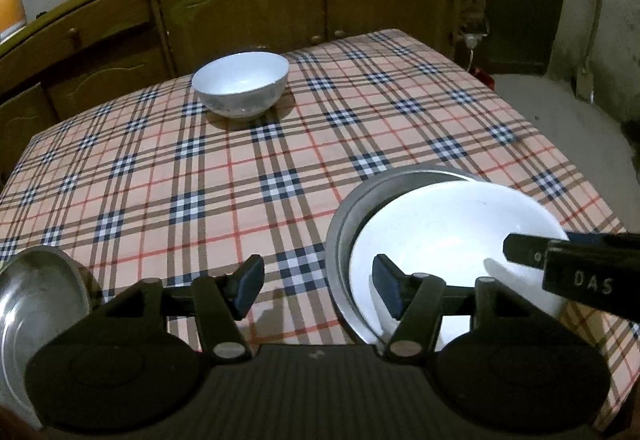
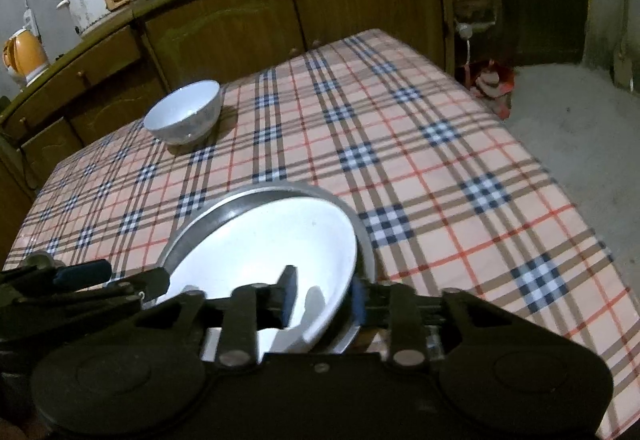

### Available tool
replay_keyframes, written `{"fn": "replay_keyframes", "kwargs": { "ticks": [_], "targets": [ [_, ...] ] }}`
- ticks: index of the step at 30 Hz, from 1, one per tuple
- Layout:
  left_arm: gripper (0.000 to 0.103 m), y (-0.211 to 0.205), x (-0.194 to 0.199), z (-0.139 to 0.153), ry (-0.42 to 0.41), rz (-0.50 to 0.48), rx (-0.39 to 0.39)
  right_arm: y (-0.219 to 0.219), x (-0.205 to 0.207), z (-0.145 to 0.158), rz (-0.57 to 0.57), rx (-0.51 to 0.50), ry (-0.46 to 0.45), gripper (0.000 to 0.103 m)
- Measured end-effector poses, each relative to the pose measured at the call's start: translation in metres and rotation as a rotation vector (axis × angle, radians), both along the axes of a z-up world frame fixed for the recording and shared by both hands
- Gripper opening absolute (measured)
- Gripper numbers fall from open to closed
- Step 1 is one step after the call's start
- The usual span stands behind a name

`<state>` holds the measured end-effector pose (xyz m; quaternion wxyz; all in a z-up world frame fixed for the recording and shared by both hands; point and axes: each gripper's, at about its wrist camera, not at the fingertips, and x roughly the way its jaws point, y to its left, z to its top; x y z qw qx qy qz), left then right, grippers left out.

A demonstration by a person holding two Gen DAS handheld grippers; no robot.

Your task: Organize plates and bowls

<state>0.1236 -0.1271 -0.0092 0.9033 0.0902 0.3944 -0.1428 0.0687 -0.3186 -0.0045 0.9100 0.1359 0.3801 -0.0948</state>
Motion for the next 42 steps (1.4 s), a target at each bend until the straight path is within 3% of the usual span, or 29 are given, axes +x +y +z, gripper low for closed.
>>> {"fn": "replay_keyframes", "kwargs": {
  "ticks": [1, 2, 16, 33, 42],
  "targets": [
    [0.064, 0.001, 0.000, 0.000, 0.001, 0.002, -0.004, 0.000, -0.001, 0.004, -0.008, -0.025, -0.012, 0.059],
    [0.065, 0.002, 0.000, 0.001, 0.002, 0.003, -0.009, 0.000, -0.003, 0.007, -0.013, -0.045, -0.027, 0.060],
    [0.070, 0.021, 0.000, 0.009, -0.003, 0.061, -0.067, -0.013, -0.021, 0.017, -0.071, -0.100, -0.027, 0.060],
    [0.077, 0.052, 0.017, 0.018, 0.005, 0.162, -0.096, 0.030, 0.009, 0.020, 0.079, -0.048, -0.039, 0.065],
    [0.078, 0.063, 0.034, 0.025, -0.008, 0.195, -0.090, 0.045, 0.039, 0.037, 0.127, -0.074, -0.072, 0.077]
  ]
}}
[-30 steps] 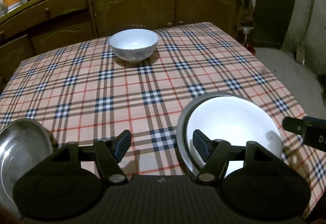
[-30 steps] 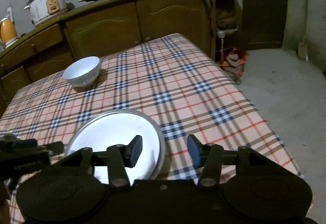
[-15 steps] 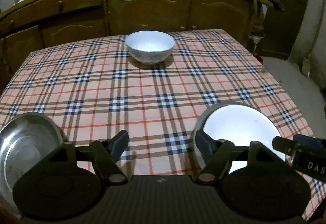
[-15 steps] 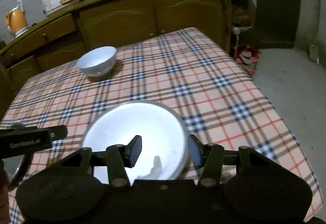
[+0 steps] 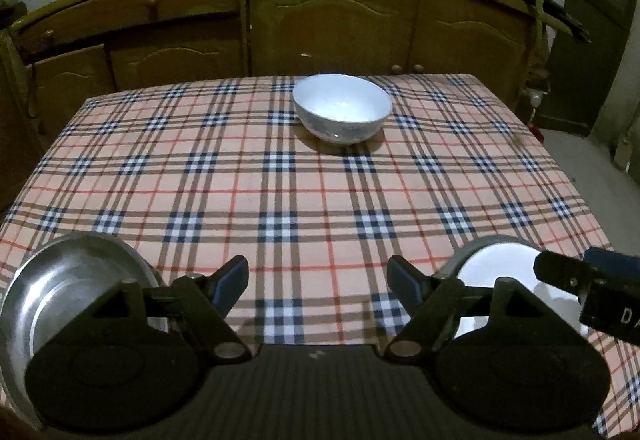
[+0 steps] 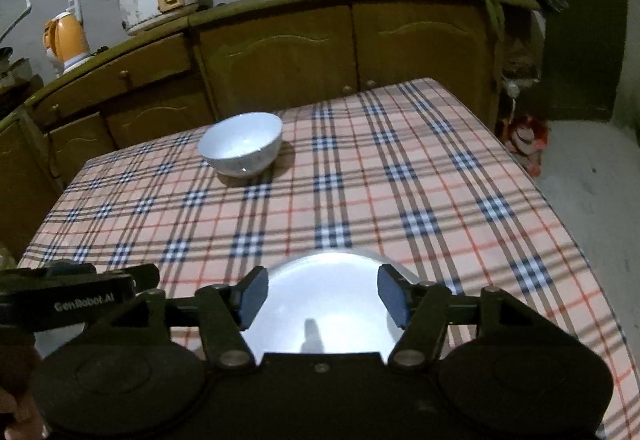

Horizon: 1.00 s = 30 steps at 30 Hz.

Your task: Organize plates and bowls

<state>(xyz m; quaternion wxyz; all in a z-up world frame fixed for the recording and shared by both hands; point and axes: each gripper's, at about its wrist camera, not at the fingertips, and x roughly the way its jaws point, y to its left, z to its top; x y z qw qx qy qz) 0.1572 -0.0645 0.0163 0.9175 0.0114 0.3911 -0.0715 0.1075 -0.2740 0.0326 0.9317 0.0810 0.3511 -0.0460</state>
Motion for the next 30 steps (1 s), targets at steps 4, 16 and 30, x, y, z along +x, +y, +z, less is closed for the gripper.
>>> {"fn": "replay_keyframes", "kwargs": {
  "ticks": [4, 16, 30],
  "targets": [
    [0.078, 0.003, 0.008, 0.003, -0.008, 0.011, 0.004, 0.006, 0.015, 0.005, -0.003, -0.025, -0.006, 0.080],
    [0.080, 0.005, 0.040, 0.006, -0.025, 0.024, 0.024, 0.017, 0.063, 0.012, 0.048, -0.025, -0.020, 0.080],
    [0.080, 0.011, 0.100, -0.002, -0.018, 0.054, 0.045, 0.010, 0.135, 0.004, 0.067, 0.012, -0.012, 0.080]
  ]
}}
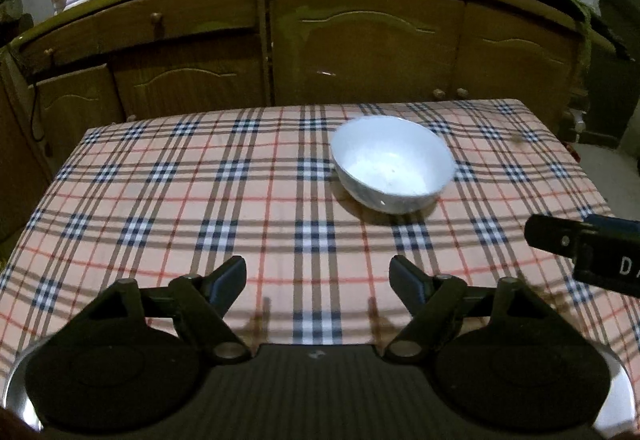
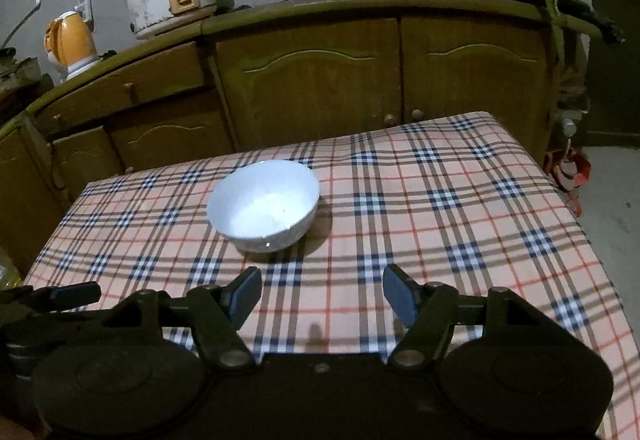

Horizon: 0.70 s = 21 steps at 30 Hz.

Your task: Organize plates and bowls

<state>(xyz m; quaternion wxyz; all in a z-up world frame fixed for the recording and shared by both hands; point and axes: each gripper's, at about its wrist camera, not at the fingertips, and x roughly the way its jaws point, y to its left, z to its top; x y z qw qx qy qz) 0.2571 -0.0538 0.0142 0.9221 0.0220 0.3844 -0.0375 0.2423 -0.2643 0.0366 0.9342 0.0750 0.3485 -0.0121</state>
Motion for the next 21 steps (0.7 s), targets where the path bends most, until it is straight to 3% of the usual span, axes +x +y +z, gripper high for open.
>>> {"fn": "replay_keyframes", "kwargs": {
  "ticks": [8, 21],
  "targets": [
    [0.080, 0.000, 0.052, -0.007, -0.002, 0.020, 0.019, -0.008, 0.051, -0.013, -0.003, 0.048, 0.012, 0.080],
    [0.077, -0.009, 0.125, -0.031, 0.042, 0.000, -0.019, -0.015, 0.133, -0.054, -0.044, 0.090, 0.083, 0.079]
  ]
}}
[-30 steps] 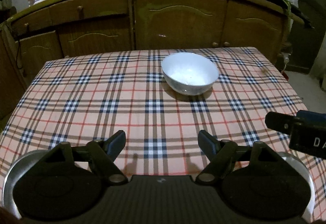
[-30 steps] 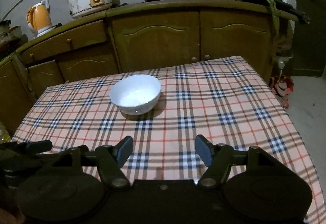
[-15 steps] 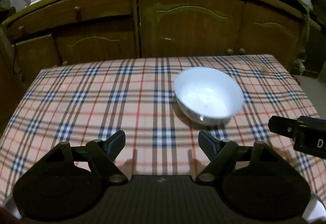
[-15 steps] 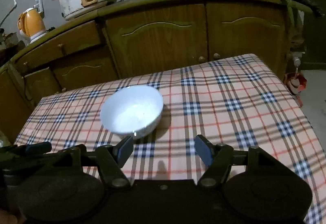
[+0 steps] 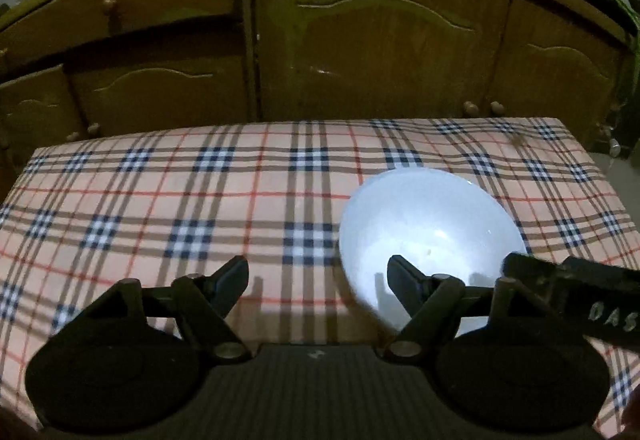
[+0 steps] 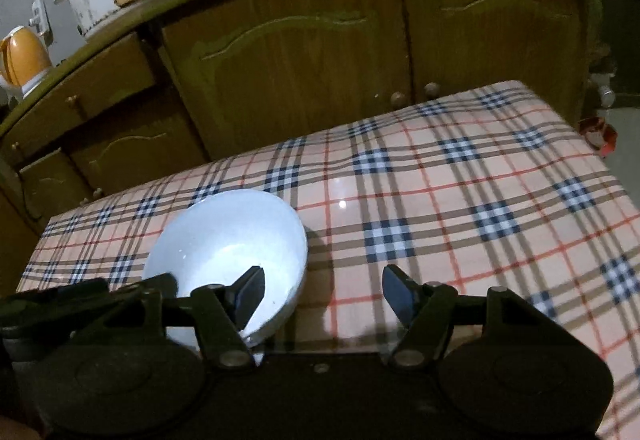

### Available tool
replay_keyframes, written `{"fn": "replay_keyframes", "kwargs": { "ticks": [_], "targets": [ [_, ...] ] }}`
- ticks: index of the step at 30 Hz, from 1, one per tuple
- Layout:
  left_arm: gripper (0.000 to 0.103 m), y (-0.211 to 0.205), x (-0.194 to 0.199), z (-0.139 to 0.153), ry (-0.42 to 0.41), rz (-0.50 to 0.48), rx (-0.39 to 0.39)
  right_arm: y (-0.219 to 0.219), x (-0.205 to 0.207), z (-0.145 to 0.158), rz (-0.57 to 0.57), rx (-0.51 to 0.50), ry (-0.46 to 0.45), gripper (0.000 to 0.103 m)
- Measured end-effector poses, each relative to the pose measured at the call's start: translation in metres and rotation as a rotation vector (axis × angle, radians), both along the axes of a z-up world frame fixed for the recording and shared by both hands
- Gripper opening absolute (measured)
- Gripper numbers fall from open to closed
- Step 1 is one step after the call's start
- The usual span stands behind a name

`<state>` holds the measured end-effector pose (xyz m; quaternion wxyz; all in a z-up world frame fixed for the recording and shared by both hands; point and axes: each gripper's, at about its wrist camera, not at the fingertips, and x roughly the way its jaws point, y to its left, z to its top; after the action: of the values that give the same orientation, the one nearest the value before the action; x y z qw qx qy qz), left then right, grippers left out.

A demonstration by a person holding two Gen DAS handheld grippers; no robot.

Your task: Organize plates and bowls

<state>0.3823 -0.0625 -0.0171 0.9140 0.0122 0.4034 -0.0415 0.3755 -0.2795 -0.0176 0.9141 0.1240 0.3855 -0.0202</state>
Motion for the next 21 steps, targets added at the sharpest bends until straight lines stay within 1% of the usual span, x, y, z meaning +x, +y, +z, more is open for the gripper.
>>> {"fn": "replay_keyframes", "kwargs": {
  "ticks": [4, 7, 9, 11, 12, 13, 15, 16, 17, 18, 21],
  "targets": [
    [0.071, -0.001, 0.015, -0.009, 0.015, -0.011, -0.003, 0.003, 0.015, -0.012, -0.006, 0.011, 0.022, 0.079],
    [0.065, 0.001, 0.023, -0.016, 0.017, -0.008, 0.003, 0.004, 0.024, -0.021, -0.012, 0.026, 0.036, 0.071],
    [0.063, 0.003, 0.029, -0.021, 0.026, -0.013, -0.016, 0.003, 0.029, -0.027, -0.014, 0.035, 0.041, 0.066],
    [0.062, 0.004, 0.031, -0.024, 0.019, -0.028, -0.041, 0.003, 0.034, -0.033, -0.015, 0.055, 0.053, 0.057],
    [0.060, 0.003, 0.031, -0.025, 0.007, -0.042, -0.048, 0.003, 0.036, -0.035, -0.014, 0.061, 0.058, 0.055],
    [0.056, 0.001, 0.033, -0.026, 0.003, -0.059, -0.057, 0.003, 0.036, -0.037, -0.008, 0.078, 0.051, 0.052],
    [0.047, -0.002, 0.033, -0.028, -0.008, -0.096, -0.084, 0.004, 0.039, -0.040, 0.008, 0.122, 0.046, 0.041],
    [0.037, -0.005, 0.032, -0.029, -0.013, -0.120, -0.094, 0.005, 0.039, -0.040, 0.017, 0.144, 0.041, 0.027],
    [0.031, -0.007, 0.031, -0.029, -0.020, -0.137, -0.103, 0.007, 0.039, -0.040, 0.022, 0.155, 0.037, 0.029],
    [0.031, -0.008, 0.030, -0.028, -0.019, -0.133, -0.105, 0.009, 0.039, -0.039, 0.017, 0.145, 0.036, 0.029],
    [0.029, -0.007, 0.029, -0.028, -0.004, -0.120, -0.130, 0.008, 0.035, -0.040, 0.007, 0.165, 0.039, 0.028]
  ]
}}
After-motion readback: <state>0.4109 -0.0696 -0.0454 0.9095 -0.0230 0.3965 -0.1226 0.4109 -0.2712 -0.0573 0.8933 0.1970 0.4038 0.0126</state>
